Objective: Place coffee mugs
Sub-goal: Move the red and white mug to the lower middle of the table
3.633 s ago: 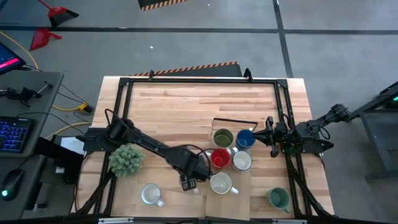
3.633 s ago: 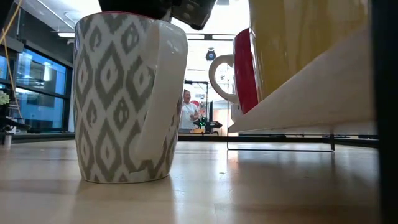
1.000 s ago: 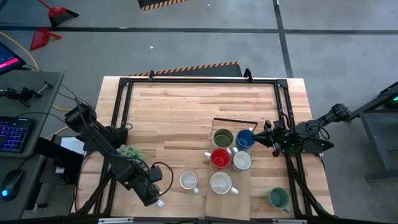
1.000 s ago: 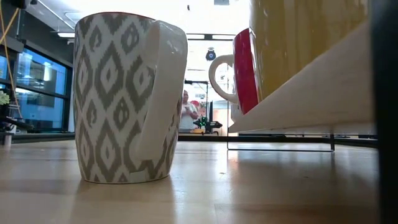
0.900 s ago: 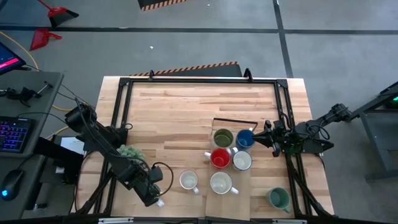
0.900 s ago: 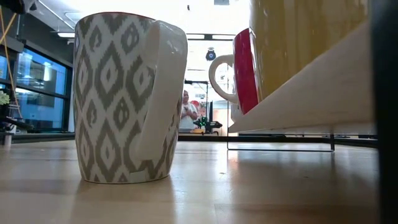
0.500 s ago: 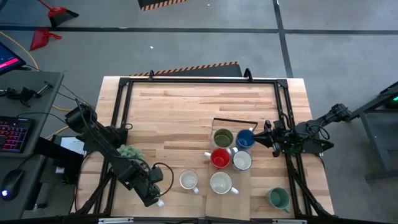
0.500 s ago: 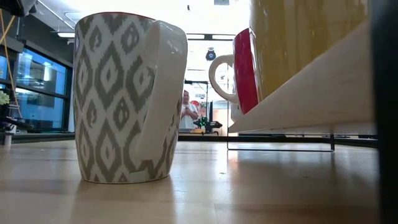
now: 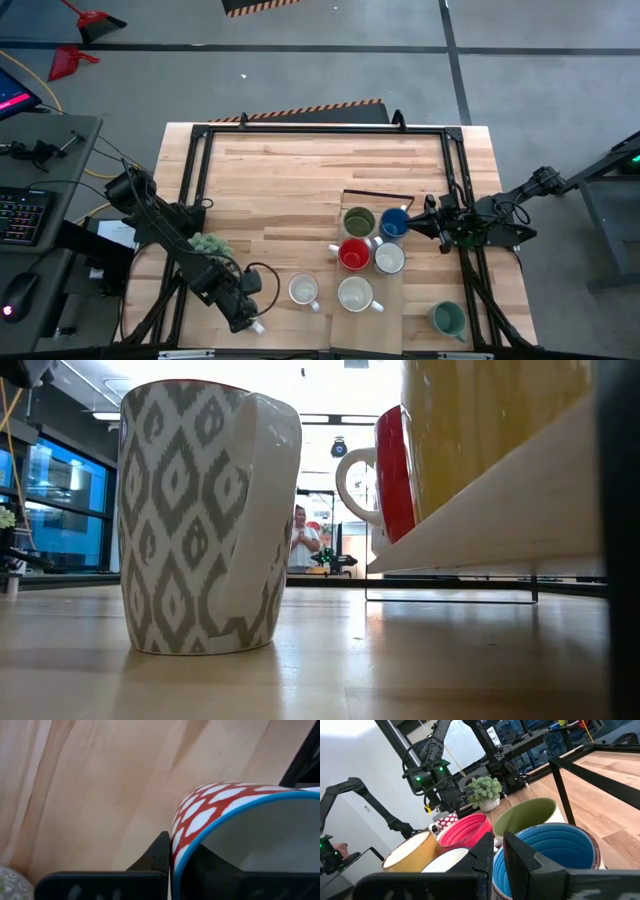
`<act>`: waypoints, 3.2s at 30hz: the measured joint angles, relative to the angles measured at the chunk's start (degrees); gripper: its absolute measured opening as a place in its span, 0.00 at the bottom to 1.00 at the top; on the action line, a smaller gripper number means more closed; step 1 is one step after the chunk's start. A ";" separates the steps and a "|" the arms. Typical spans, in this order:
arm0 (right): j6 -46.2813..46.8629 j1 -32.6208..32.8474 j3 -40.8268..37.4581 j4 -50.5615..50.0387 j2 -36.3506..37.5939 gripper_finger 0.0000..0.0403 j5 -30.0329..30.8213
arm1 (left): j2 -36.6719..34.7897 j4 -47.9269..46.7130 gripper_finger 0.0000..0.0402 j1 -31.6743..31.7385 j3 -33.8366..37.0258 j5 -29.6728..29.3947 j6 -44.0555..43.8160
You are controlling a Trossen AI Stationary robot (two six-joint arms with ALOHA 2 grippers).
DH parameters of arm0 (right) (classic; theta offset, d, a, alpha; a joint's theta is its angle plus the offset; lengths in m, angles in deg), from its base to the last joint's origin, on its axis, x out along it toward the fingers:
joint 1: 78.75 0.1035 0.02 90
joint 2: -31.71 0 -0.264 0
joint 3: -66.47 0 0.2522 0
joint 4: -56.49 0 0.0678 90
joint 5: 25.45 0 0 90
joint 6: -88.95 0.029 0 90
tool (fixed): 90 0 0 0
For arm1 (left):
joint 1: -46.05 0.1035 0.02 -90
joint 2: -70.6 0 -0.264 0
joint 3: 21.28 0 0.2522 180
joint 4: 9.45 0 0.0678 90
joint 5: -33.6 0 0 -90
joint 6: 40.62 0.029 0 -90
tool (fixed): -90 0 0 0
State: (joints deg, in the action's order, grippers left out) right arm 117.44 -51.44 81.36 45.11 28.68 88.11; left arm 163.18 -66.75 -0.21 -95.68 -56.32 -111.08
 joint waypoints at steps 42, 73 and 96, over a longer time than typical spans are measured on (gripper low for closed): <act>-0.44 0.00 0.00 -0.01 -1.51 0.07 0.11 | 25.29 -12.99 0.02 8.04 -35.73 -3.69 6.23; -0.46 -0.02 0.00 -0.01 -1.51 0.07 0.07 | 25.75 -13.31 0.02 8.26 -36.76 -3.34 6.54; -4.52 -0.02 0.00 -0.01 -1.55 0.07 0.09 | 26.77 -12.16 0.12 8.61 -36.72 -2.14 8.03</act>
State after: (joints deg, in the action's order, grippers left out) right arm 112.92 -51.46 81.36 45.10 27.13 88.19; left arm 189.95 -78.91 8.40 -132.40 -58.46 -103.05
